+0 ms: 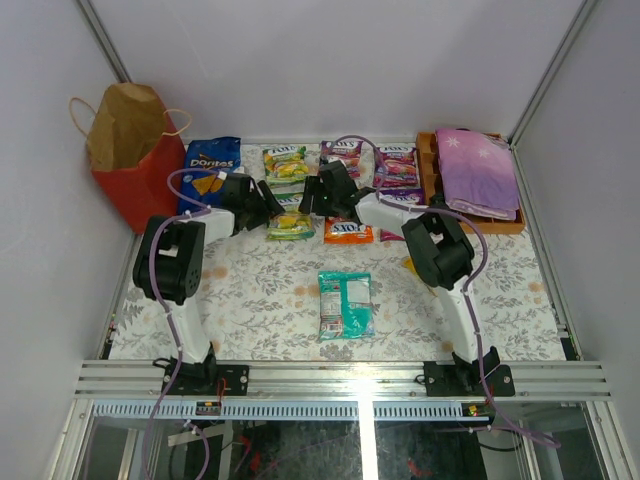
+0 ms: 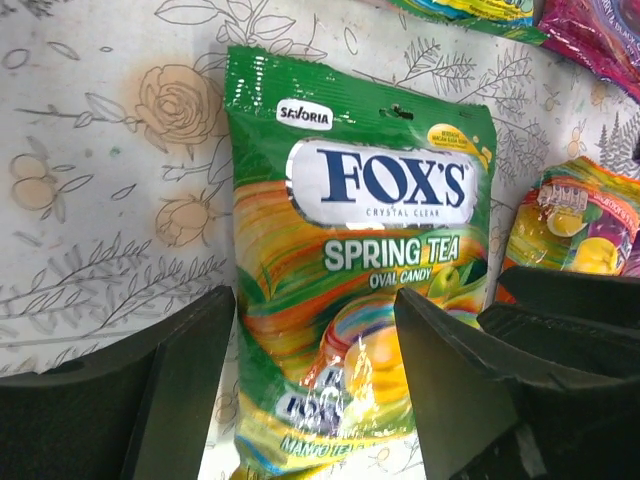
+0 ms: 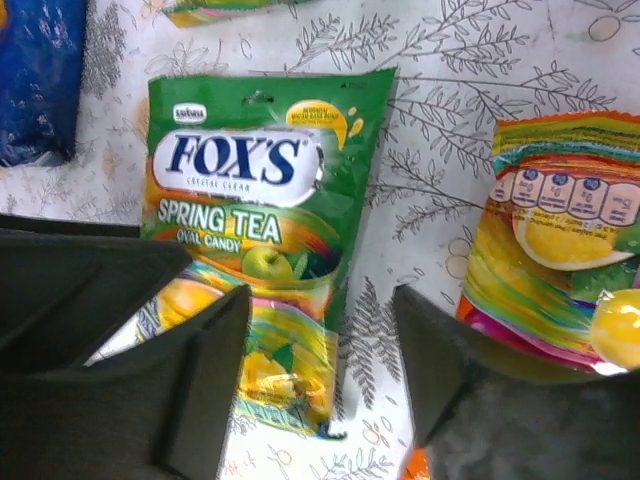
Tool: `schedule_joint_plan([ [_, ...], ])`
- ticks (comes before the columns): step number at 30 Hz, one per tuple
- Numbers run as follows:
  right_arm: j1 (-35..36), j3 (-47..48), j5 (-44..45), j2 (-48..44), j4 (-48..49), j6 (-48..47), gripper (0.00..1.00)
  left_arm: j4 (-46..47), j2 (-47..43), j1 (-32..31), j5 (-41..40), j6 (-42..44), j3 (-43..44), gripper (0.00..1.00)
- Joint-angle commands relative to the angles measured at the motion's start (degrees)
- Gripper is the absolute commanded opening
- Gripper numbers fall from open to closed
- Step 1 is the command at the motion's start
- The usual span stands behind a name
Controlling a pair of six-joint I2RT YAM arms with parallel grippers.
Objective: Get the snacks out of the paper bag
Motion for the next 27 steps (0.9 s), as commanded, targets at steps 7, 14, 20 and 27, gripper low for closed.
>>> schedule_joint_plan([
  [7, -0.47, -14.90, 3.78, -29.84, 0.95, -9.47, 0.99, -9.07, -28.23, 0.37, -3.99, 7.82, -3.12, 0.76],
  [14, -1.07, -43.42, 4.19, -50.68, 4.45, -4.48, 0.94, -1.00, -47.28, -12.97, -3.93, 1.17, -28.39, 0.71],
  [20, -1.07, -69.74, 6.60, -68.56, 7.41, 2.77, 0.75, 0.50, -47.81, -27.92, -10.91, -0.94, -35.17, 0.71],
  [27, -1.07, -79.02, 4.94, -76.66, 6.41, 3.53, 0.66, 7.17, -46.02, -33.81, -9.21, -4.83, -40.28, 0.71],
])
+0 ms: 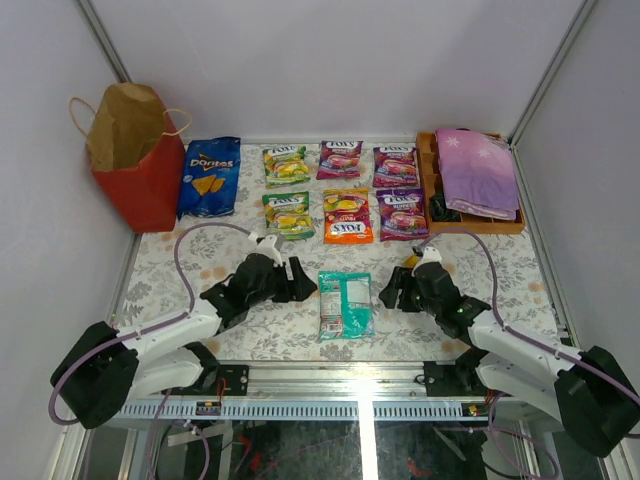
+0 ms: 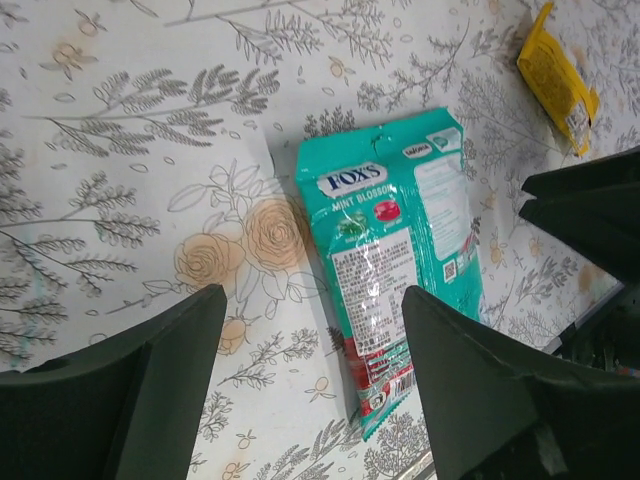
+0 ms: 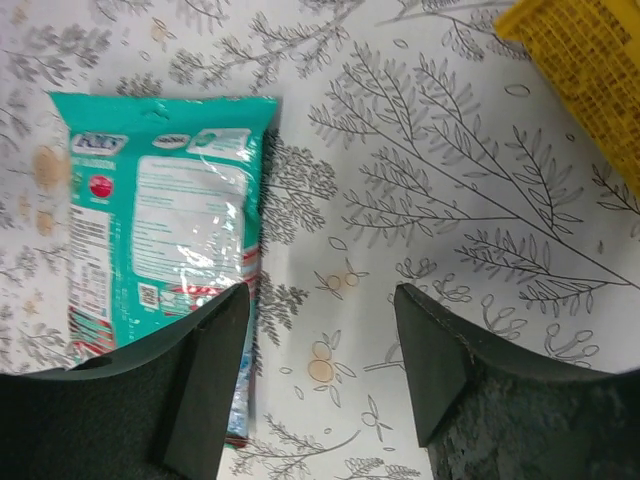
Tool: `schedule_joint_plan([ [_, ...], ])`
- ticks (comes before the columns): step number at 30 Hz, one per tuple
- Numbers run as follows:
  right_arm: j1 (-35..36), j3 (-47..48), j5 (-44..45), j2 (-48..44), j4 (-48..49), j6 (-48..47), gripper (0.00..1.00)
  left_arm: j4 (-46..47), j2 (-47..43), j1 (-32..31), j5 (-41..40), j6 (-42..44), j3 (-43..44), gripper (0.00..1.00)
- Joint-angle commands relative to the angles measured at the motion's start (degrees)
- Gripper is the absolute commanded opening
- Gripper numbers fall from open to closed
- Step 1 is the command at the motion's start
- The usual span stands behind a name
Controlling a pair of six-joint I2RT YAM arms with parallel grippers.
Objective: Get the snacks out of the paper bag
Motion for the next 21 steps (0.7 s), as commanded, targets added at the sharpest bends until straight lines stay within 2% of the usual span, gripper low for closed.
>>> schedule_joint_plan([
  [1, -0.24, -0.06, -0.77, -0.81, 5.20, 1.56, 0.65, 8.79, 1.28, -2.67, -0.80, -3.75, -2.88, 0.71],
  [6, 0.00, -1.81, -5.09, 3.95, 10.87, 3.49, 0.56, 15.76, 4.76, -3.78, 2.39, -7.56, -5.83, 0.72],
  [9, 1.56, -1.77, -5.64, 6.94, 14.08, 4.83, 0.52, 16.43, 4.37, -3.73, 2.85, -9.00, -7.13, 0.73],
  [11, 4.06, -0.83, -4.75, 9.13, 15.08, 5.53, 0.52, 13.08, 1.67, -3.55, 1.79, -8.97, -6.77, 0.77],
  [13, 7.04, 0.44, -3.83, 11.74, 16.44, 6.75, 0.52, 10.49, -1.88, -0.79, 6.13, -8.91, -5.80, 0.82],
  [15, 11.02, 1.69, -3.34, 14.76, 18.60, 8.39, 0.52, 7.06, -5.82, 3.29, 12.18, -9.42, -4.08, 0.84],
  [17, 14.88, 3.70, -2.39, 18.70, 21.21, 9.85, 0.52, 1.16, -10.99, 6.84, 14.84, -8.75, -1.50, 0.86],
  [19, 18.25, 6.98, -1.70, 23.93, 23.16, 10.84, 0.52, -7.45, -15.67, 8.83, 13.43, -6.36, 1.98, 0.89],
  [21, 20.99, 11.65, -1.61, 30.23, 24.99, 11.40, 0.51, -16.97, -20.03, 9.38, 8.75, -3.50, 6.04, 0.91],
])
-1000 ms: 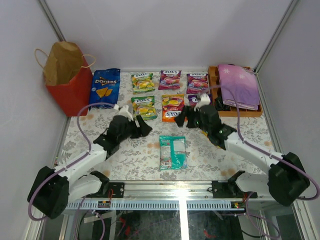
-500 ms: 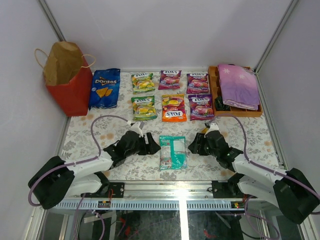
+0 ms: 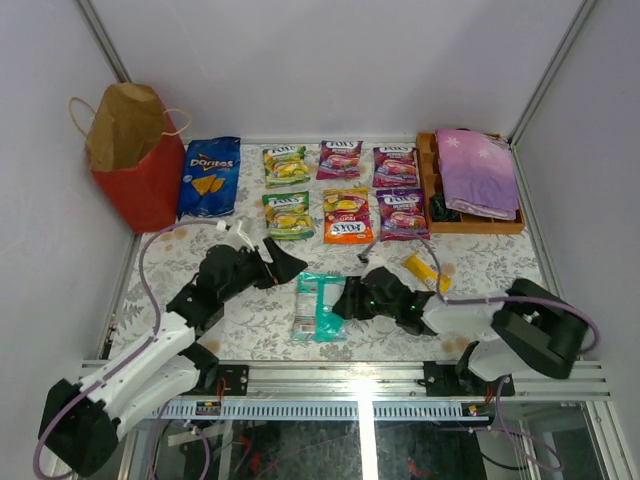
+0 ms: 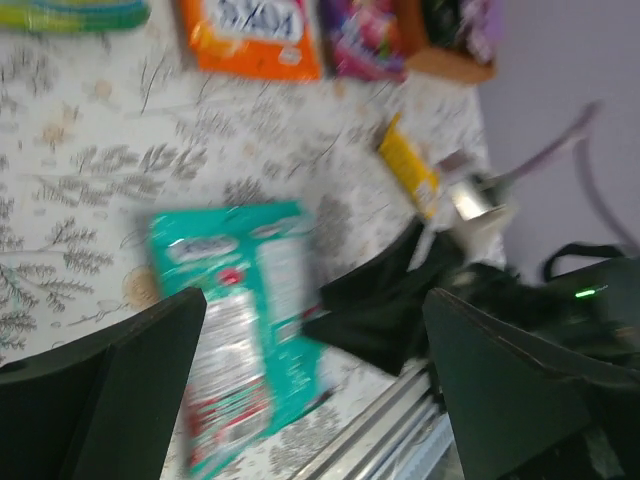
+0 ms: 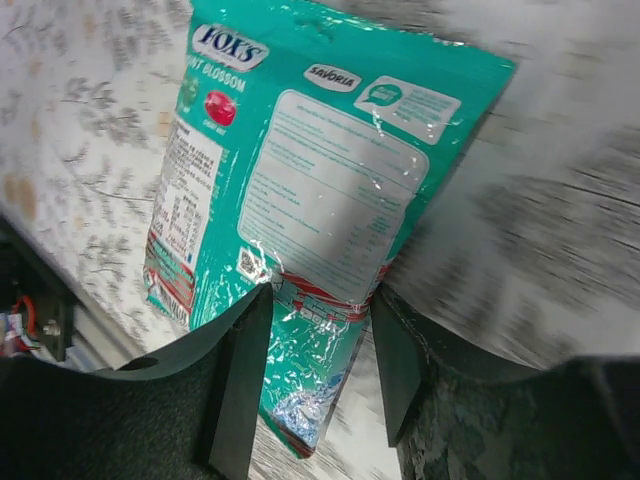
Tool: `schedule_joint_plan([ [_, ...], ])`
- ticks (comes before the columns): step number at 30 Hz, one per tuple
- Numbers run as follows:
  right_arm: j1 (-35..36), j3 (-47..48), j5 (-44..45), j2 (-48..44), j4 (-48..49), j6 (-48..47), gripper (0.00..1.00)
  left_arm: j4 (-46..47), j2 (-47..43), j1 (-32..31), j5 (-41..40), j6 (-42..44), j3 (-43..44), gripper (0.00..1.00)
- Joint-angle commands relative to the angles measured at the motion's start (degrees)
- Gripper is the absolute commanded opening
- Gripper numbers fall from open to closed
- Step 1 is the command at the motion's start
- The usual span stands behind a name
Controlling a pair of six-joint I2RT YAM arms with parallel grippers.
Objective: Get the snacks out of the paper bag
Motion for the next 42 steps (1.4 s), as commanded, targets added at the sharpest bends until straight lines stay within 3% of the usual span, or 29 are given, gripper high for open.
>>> schedule_joint_plan([
  [1, 6.57, 10.08, 1.38, 12.67, 6.00, 2.83, 0.51, -19.97, -9.14, 1.85, -4.89, 5.46, 9.20, 0.92],
  [4, 9.25, 20.75, 0.25, 26.10, 6.94, 3.17, 0.50, -29.01, -14.88, 1.93, -9.21, 6.49, 12.73, 0.96],
  [10, 10.52, 42.19, -5.39, 46.41, 12.11, 10.63, 0.47, -36.33, -20.91, 2.03, -11.56, 2.87, 13.68, 0.98],
  [14, 11.71, 60.85, -7.07, 55.66, 4.58, 8.76, 0.48, -37.12, -22.57, 2.04, -16.29, 0.26, 14.71, 1.00],
  [17, 11.56, 71.51, -8.34, 58.51, -1.53, 5.63, 0.54, -41.08, -20.98, 2.13, -23.82, 1.77, 18.79, 1.00],
  [20, 11.02, 68.99, -5.64, 53.80, -2.32, 1.97, 0.68, -44.86, -17.87, 2.12, -30.71, 3.92, 23.14, 1.00],
  [25, 10.70, 50.97, -2.77, 41.40, 3.07, 1.77, 0.82, -46.36, -16.50, 2.18, -35.52, 5.82, 25.94, 1.00],
  [28, 11.66, 40.95, -2.91, 36.92, 8.83, 5.41, 0.82, -45.52, -16.49, 2.27, -36.24, 6.01, 25.25, 1.00],
  [31, 12.78, 36.37, -3.60, 38.10, 13.60, 8.94, 0.81, -44.27, -15.64, 2.29, -35.38, 5.91, 23.87, 1.00],
  [36, 13.00, 38.41, -6.97, 44.97, 19.63, 13.85, 0.76, -42.77, -14.61, 2.32, -33.20, 5.34, 22.15, 1.00],
  [42, 13.65, 43.93, -7.04, 48.95, 17.62, 13.94, 0.70, -42.97, -15.56, 2.38, -33.06, 4.96, 20.85, 1.00],
])
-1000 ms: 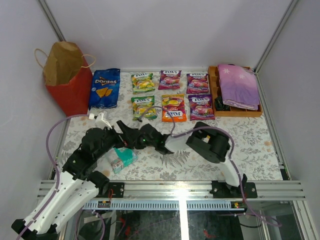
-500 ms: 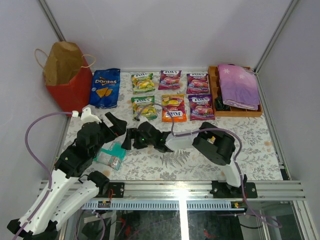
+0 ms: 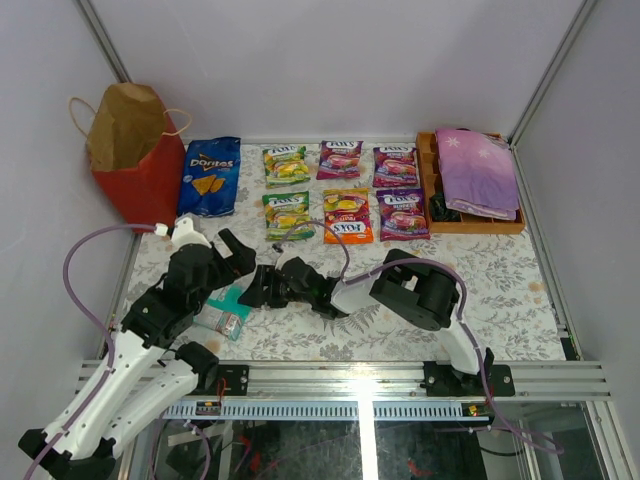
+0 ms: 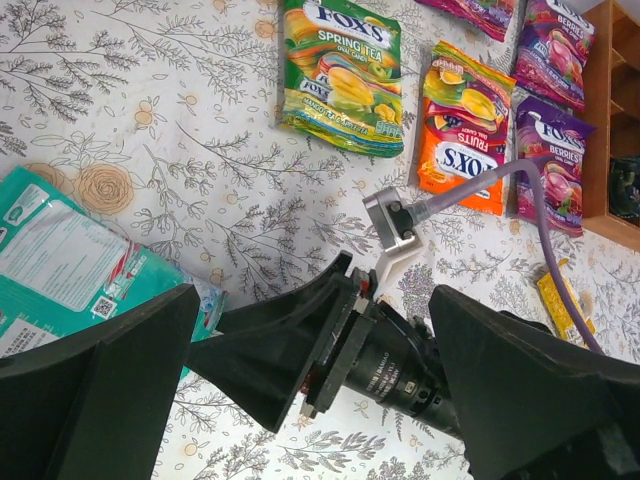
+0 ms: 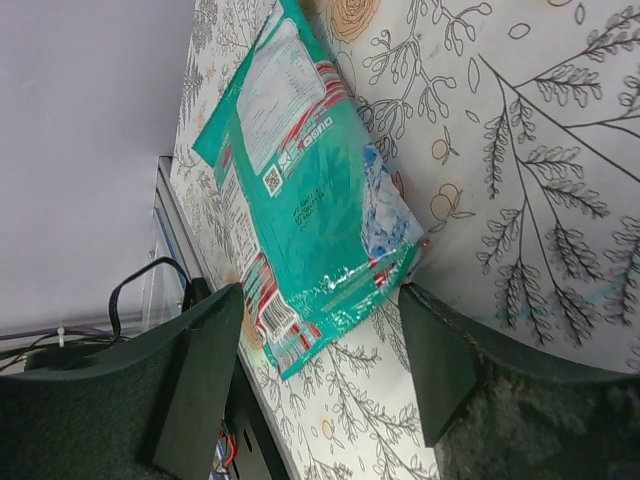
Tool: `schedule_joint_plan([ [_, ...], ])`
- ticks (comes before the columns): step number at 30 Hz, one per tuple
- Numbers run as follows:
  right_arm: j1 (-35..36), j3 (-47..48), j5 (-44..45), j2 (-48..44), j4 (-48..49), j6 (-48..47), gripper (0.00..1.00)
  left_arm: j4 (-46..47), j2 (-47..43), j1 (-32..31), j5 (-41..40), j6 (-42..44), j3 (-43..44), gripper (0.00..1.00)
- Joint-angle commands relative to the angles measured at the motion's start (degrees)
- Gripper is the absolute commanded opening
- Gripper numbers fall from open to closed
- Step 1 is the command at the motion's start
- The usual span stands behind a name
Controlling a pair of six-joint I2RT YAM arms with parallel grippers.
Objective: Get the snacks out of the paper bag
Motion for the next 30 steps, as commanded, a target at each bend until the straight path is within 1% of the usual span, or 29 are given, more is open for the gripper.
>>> schedule_joint_plan([
  [1, 1.00, 2.72, -0.18, 2.95, -3.31, 0.46, 0.67, 1.38, -1.12, 0.33, -0.25, 0.16, -0.74, 1.00],
  [4, 1.09, 3.77, 0.36, 3.40, -4.38, -0.08, 0.51, 0.96, -1.65, 0.37, -0.73, 0.43, -0.45, 1.00],
  [9, 1.17, 6.08, 1.93, 3.55, -8.16, -2.36, 0.13, -0.12, -2.03, 0.47, -2.90, 1.84, 1.23, 1.00],
  [11, 1.06, 6.10, 2.86, 2.35, -9.83, -3.88, 0.01, -0.63, -1.71, 0.42, -4.30, 2.44, 2.12, 1.00],
  [16, 0.79, 1.97, 7.40, -8.06, -14.66, -10.56, 0.00, -1.12, 0.16, 0.48, -6.63, 4.37, 4.87, 1.00],
  [18, -0.59, -0.77, 6.11, -13.11, -15.57, -12.88, 0.00, -0.81, 1.09, 0.41, -6.92, 5.16, 6.07, 1.00],
  [22, -4.85, -7.71, -1.32, -24.58, -19.63, -15.40, 0.00, -0.11, 2.72, 0.46, -7.59, 6.52, 8.70, 1.00],
  [23, -5.70, -9.22, -2.63, -28.38, -22.26, -16.73, 0.00, 0.02, 2.91, 0.46, -7.70, 6.75, 9.26, 1.00],
  [25, -6.62, -10.43, -3.29, -35.22, -31.24, -20.46, 0.00, 0.37, 3.18, 0.47, -7.77, 7.20, 10.14, 1.00],
  [27, -6.92, -9.76, -3.33, -41.77, -41.19, -24.39, 0.00, 0.55, 3.46, 0.46, -7.60, 7.61, 10.81, 1.00],
  [30, -7.29, -6.65, -2.46, -50.59, -56.19, -26.37, 0.00, 0.58, 3.85, 0.43, -6.88, 8.09, 11.87, 1.00],
])
